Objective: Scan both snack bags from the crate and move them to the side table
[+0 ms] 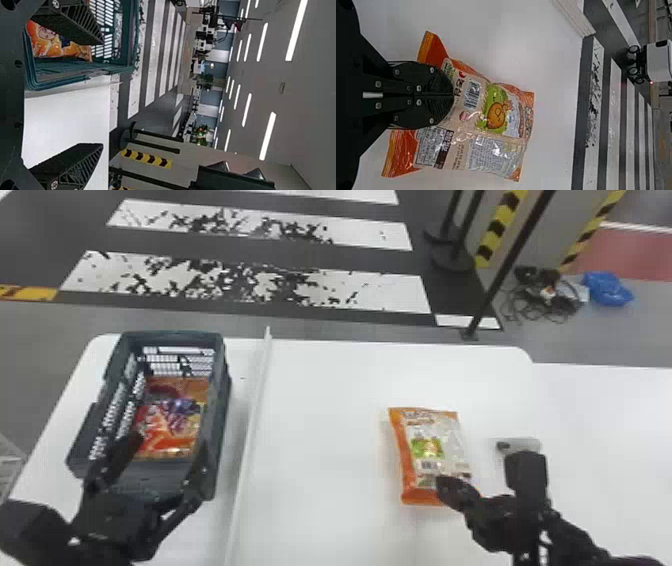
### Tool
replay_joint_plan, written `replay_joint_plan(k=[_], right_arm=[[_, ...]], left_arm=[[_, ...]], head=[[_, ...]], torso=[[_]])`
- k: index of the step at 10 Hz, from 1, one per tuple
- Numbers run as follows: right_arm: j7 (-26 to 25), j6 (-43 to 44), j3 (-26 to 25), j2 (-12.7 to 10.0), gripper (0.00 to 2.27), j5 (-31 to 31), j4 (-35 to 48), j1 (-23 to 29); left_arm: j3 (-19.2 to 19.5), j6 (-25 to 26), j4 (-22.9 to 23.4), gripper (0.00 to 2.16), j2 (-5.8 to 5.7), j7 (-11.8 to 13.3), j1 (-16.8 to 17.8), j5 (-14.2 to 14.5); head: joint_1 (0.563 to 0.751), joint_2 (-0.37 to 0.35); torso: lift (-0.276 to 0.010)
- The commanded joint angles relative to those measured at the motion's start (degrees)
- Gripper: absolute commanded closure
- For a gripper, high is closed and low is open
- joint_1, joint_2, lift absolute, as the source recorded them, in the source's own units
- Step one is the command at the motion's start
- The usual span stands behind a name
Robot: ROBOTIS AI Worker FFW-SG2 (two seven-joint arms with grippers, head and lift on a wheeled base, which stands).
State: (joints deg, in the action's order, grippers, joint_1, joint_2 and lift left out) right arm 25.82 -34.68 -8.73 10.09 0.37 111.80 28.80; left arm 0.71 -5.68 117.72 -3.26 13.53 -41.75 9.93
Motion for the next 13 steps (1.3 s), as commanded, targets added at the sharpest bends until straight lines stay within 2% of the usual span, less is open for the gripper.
replay_joint_plan(k=[1,3,6,7,8,9,10,13], right_arm=[[0.29,-2.20,-1.46,-0.07,2.12,0.24,4.21,1.44],[0.37,-2.38,-2.17,-0.16,2.12,0.59,5.71,1.70],[1.17,-4.13,-5.77,-0.16,2.12,2.35,5.71,-0.05],[-2.09,-4.13,-7.62,-0.60,1.93,2.44,4.65,-1.11],[-3.76,-3.96,-10.78,-0.69,1.39,4.02,4.04,-1.64],[-2.61,-3.96,-13.77,-0.51,0.30,4.81,4.04,-1.64],[-2.70,-4.13,-15.61,-0.34,0.01,4.81,3.34,-1.72],[-2.61,-4.66,-17.20,2.48,0.04,4.28,-0.71,-2.08]], left_arm=[[-0.10,-0.33,-0.12,0.08,0.01,0.00,0.00,0.00],[-0.10,-0.68,-0.12,0.08,0.01,0.00,-0.09,0.09],[0.08,-0.86,-0.12,0.08,-0.16,0.00,-0.27,0.26],[0.08,-1.21,-0.12,0.08,-0.08,0.00,-0.27,0.35],[0.08,-1.21,-0.12,0.08,-0.08,0.09,-0.27,0.35],[0.16,-1.21,-0.12,0.08,-0.16,0.09,-0.27,0.44],[0.16,-1.21,-0.21,0.08,-0.08,0.09,-0.27,0.35],[0.25,-1.21,-0.03,0.08,0.01,0.35,-0.27,0.35]], head=[[0.695,-0.128],[0.695,-0.141],[0.695,-0.164],[0.695,-0.177],[0.695,-0.192],[0.695,-0.236],[0.695,-0.276],[0.695,-0.350]], torso=[[-0.029],[-0.029],[-0.029],[-0.029],[-0.029],[-0.029],[-0.029],[-0.029]])
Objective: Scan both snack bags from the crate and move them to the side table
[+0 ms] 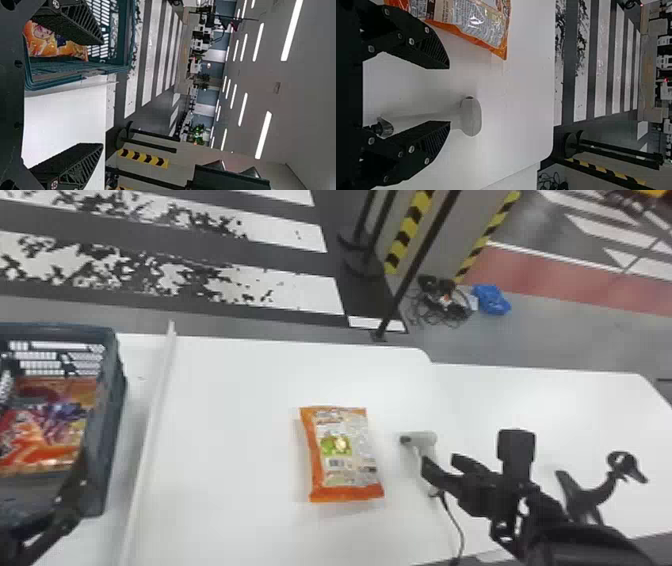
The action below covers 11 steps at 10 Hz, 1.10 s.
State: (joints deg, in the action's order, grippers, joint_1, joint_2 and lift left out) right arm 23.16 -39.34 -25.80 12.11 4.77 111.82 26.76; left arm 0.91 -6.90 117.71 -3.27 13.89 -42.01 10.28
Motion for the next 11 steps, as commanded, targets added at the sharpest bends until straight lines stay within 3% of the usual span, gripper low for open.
replay_joint_plan(k=[1,4,11], right_arm=[[0.13,0.00,-0.13,1.42,0.04,-0.20,-2.22,-0.39],[3.38,0.00,0.93,4.58,0.04,-0.73,-8.37,-3.91],[3.64,0.00,10.51,10.82,0.06,-5.21,-24.11,-15.51]], left_arm=[[0.06,0.00,-0.03,0.08,0.02,0.00,-0.09,0.00],[0.23,-0.35,-0.64,0.08,0.10,0.00,-0.09,0.09],[0.23,-0.35,-1.43,0.08,0.19,0.08,0.26,0.00]], head=[[0.695,-0.350],[0.695,-0.350],[0.695,-0.350]], torso=[[-0.029],[-0.029],[-0.029]])
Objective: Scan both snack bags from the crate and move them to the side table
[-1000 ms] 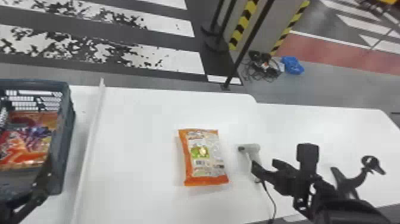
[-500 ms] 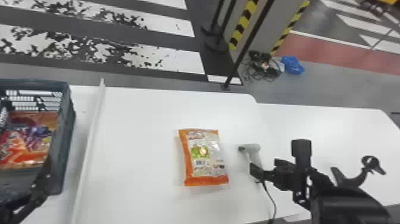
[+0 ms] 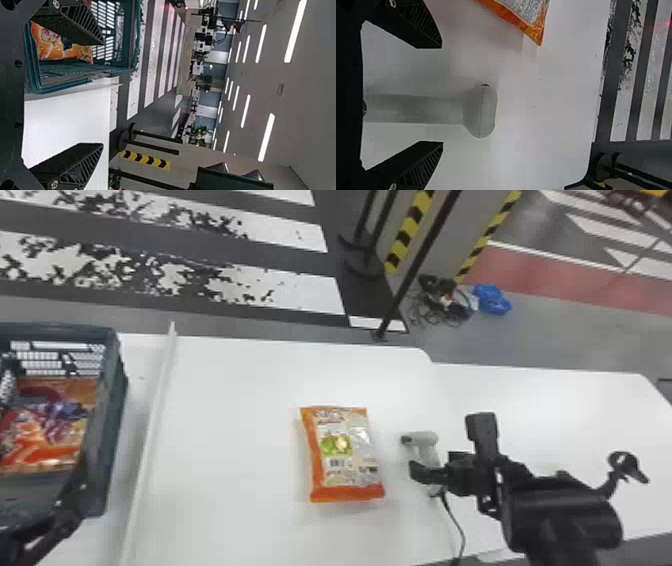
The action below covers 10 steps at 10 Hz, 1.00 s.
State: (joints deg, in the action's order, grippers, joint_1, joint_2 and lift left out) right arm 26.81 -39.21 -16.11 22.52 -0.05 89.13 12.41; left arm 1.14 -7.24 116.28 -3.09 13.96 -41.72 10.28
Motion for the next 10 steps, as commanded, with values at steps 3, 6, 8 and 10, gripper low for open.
replay_joint_plan(k=[3,6,8,10], right_arm=[[0.70,-0.66,3.54,1.74,0.79,-3.29,-5.90,-4.86],[0.44,-3.12,4.33,2.00,2.16,-5.23,-7.48,-6.09],[0.53,-1.36,4.42,2.00,2.24,-5.23,-7.22,-5.82],[0.00,-2.77,3.10,1.12,2.24,-5.14,-4.32,-4.68]], left_arm=[[0.00,0.00,-0.01,0.08,-0.07,0.01,-0.02,0.00],[0.00,-0.35,-0.09,0.08,-0.16,0.01,-0.02,0.00],[0.00,-0.35,-0.18,0.08,-0.16,-0.07,0.06,0.09],[0.18,-0.70,-0.36,0.08,-0.25,-0.07,0.06,0.18]], head=[[0.695,-0.350],[0.695,-0.350],[0.695,-0.350],[0.695,-0.350]], torso=[[-0.029],[-0.029],[-0.029],[-0.029]])
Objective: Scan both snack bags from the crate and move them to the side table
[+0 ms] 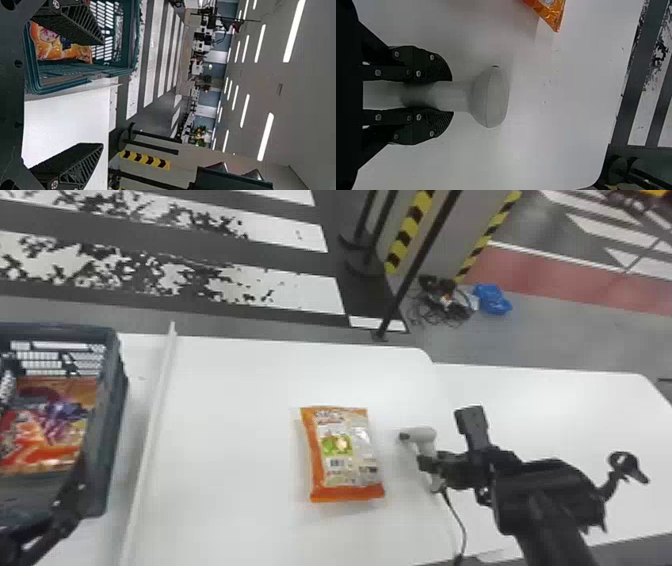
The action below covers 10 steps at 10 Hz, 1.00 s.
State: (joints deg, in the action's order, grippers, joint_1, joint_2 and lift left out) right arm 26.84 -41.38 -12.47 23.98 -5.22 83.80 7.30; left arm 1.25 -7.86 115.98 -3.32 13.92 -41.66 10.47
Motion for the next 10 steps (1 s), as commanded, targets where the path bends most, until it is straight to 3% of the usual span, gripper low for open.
replay_joint_plan(k=[1,6,10], right_arm=[[-0.29,-3.23,-2.03,-1.57,2.24,0.21,5.50,2.80],[-1.88,-14.13,-6.69,-7.64,2.24,0.57,29.49,16.16],[-1.88,-18.70,-2.73,-10.36,2.24,0.48,41.27,22.76]], left_arm=[[0.33,-0.97,-0.32,0.08,-0.02,0.05,-0.09,0.34],[0.24,-0.97,-1.28,0.08,0.15,0.05,0.53,0.34],[0.15,-0.97,-1.72,0.08,0.07,0.05,0.79,0.43]], head=[[0.695,-0.350],[0.695,-0.350],[0.695,-0.340]], torso=[[-0.029],[-0.029],[-0.029]])
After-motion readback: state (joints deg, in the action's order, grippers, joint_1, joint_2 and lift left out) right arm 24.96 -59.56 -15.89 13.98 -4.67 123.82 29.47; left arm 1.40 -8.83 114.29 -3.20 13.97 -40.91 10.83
